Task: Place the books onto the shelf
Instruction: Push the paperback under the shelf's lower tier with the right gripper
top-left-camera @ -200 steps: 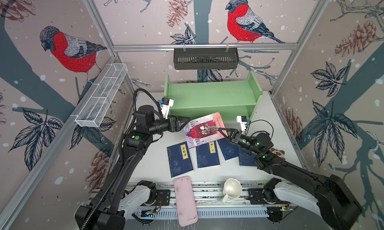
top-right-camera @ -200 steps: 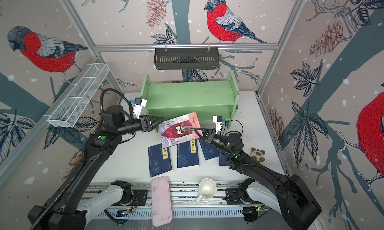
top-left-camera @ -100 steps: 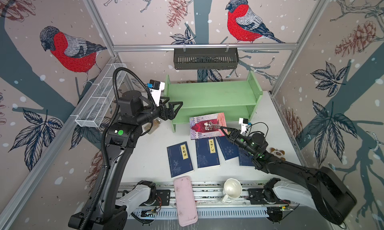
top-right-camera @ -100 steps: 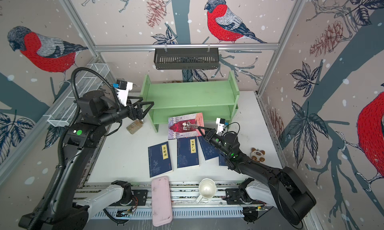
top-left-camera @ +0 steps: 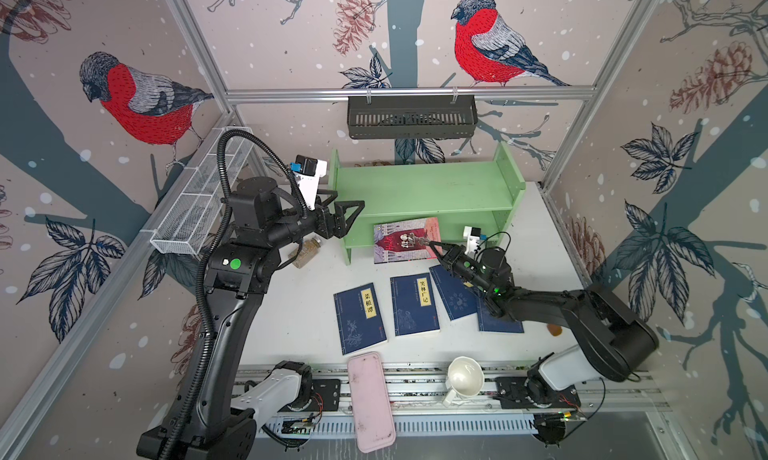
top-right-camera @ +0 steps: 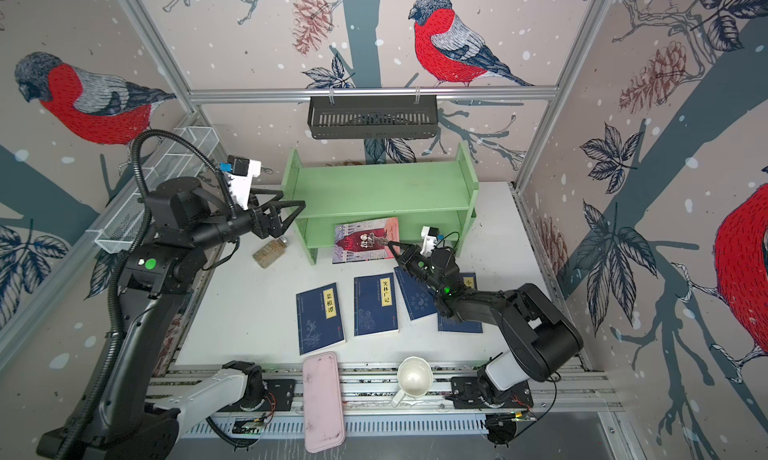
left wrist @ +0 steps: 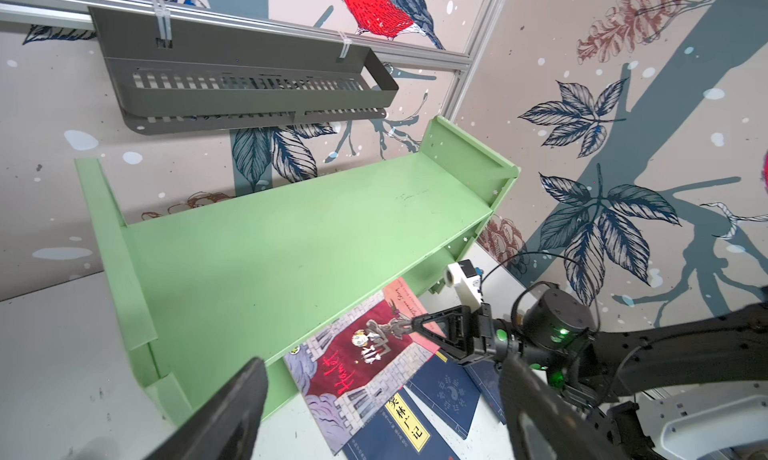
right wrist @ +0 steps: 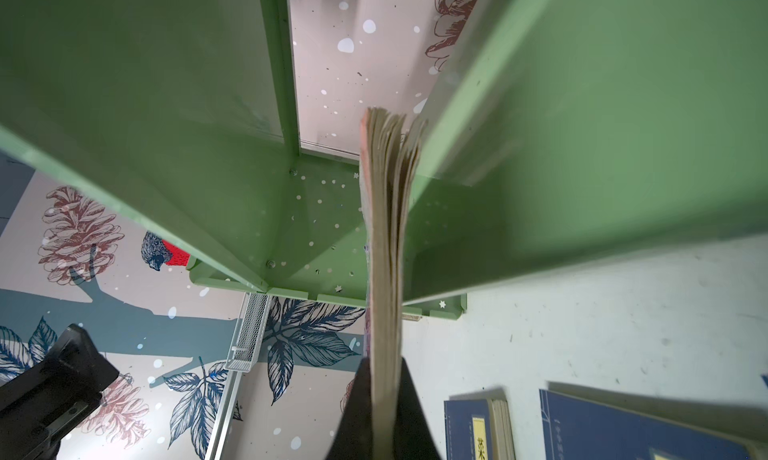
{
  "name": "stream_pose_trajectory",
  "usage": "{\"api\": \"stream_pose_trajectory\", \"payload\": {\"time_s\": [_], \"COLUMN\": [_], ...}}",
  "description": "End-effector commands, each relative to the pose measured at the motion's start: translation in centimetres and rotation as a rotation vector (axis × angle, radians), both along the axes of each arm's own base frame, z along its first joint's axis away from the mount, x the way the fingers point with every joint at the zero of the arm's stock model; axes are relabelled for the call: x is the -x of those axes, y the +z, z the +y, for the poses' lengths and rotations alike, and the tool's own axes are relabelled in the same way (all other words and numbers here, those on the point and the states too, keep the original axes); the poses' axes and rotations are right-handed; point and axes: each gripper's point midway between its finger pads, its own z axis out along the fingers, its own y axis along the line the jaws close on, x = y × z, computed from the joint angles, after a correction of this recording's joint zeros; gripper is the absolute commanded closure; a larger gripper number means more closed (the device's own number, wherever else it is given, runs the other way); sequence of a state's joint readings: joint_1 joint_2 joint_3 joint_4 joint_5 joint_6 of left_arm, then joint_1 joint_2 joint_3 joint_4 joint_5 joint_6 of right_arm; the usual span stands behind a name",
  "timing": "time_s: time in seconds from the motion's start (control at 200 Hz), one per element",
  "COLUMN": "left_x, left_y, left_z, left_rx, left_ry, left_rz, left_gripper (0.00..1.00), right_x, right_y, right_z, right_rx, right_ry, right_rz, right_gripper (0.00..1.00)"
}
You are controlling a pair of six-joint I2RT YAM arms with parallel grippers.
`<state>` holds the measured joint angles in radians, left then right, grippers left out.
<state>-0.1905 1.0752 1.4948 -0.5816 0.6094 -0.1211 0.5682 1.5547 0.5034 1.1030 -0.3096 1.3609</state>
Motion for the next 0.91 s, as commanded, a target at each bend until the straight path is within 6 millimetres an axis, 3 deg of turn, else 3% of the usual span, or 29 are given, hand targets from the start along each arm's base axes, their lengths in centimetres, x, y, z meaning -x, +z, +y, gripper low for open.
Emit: {"api": "stream_pose_trajectory", "payload": {"time_s": [0.0, 0.185, 0.9], "left_x": [0.7, -0.1, -0.3], "left_y": [0.7, -0.3, -0.8], "left_z": [-0.7, -0.8, -0.7], "left_rx": [0.002, 0.021, 0.038], "left_ry": [-0.07, -0.056, -0.044], "left_rz": [-0.041, -0.014, 0.001], "left_gripper": [0.12, 0.11, 0.11], "right_x": [-0.5, -1.9, -6.1], "right_y": [1.9, 1.1, -0.7], "right_z": [0.8, 2.0, 5.0], "right_rx": [-0.086, -0.124, -0.047], "right_ry": [0.028, 0.047, 0.035], "right_rz": [-0.057, -0.041, 0.011], "right_gripper": [0.99, 0.99, 0.94]}}
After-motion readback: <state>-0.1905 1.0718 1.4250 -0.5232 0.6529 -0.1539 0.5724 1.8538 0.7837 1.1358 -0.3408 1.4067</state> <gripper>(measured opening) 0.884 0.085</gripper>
